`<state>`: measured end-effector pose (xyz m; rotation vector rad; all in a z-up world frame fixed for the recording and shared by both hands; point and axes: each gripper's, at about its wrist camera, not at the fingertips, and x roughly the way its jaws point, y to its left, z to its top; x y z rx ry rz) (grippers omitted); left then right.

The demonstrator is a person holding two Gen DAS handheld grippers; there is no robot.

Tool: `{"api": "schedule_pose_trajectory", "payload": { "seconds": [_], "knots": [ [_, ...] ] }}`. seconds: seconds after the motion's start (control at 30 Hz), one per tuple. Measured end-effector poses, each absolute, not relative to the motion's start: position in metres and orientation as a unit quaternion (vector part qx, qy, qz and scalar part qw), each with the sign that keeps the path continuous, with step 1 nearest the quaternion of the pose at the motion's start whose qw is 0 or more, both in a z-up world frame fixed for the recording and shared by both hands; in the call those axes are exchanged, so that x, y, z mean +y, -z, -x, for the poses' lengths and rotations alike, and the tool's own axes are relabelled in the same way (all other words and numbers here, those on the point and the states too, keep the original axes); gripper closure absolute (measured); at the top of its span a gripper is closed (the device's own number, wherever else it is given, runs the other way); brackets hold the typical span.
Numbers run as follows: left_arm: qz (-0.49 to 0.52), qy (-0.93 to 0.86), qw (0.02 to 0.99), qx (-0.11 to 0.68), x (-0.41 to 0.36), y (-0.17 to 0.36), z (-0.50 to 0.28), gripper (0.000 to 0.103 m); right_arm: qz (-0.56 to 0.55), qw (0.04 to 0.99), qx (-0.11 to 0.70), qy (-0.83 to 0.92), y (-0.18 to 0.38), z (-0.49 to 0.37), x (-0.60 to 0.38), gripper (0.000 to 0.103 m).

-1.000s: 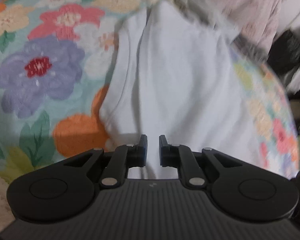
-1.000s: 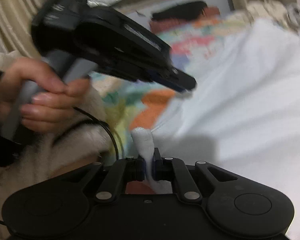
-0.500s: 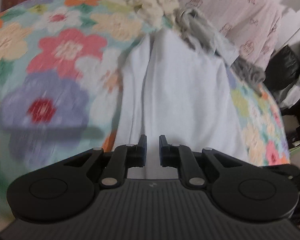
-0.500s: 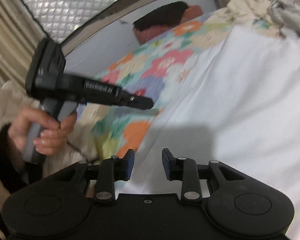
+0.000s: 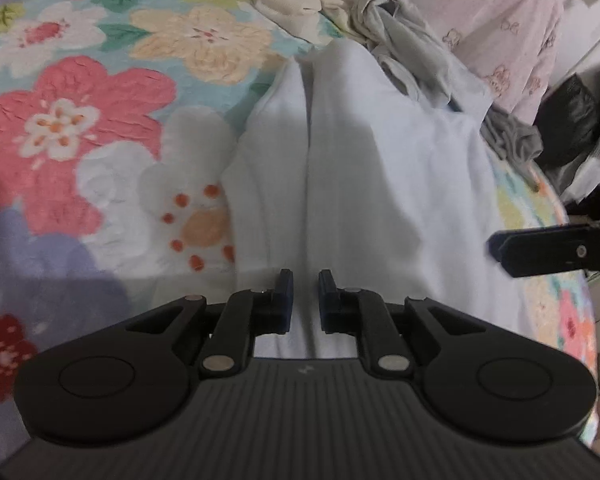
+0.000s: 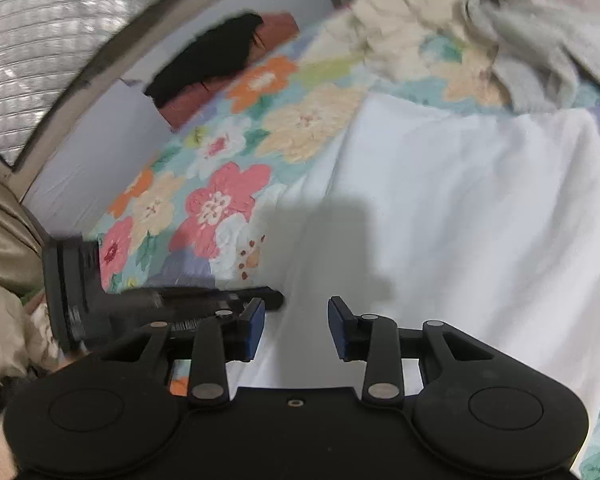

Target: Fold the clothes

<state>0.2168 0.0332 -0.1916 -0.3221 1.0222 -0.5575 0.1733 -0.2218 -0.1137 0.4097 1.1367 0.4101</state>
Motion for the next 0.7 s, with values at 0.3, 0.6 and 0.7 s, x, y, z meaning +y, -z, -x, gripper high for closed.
{"api": "schedule_pose_trajectory", "payload": {
  "seconds": [0.3, 0.6, 0.7],
  "knots": [
    [0.237, 0.289, 0.79, 0.486, 0.037, 0.2, -0.222, 0.081, -0.147, 0.794, 0.559, -0.186, 0.111, -0.234, -0.193, 0.05],
    [0.323, 0.329, 0.731, 0.502, 0.041, 0.213, -0.226, 0.081, -0.022, 0.837, 0.516, -0.18, 0.123, -0.252, -0.162, 0.048],
    [0.317, 0.338, 0.734, 0.496, 0.035, 0.209, -0.223, 0.081, 0.008, 0.845, 0.514, -0.146, 0.135, -0.263, -0.157, 0.047]
  ]
}}
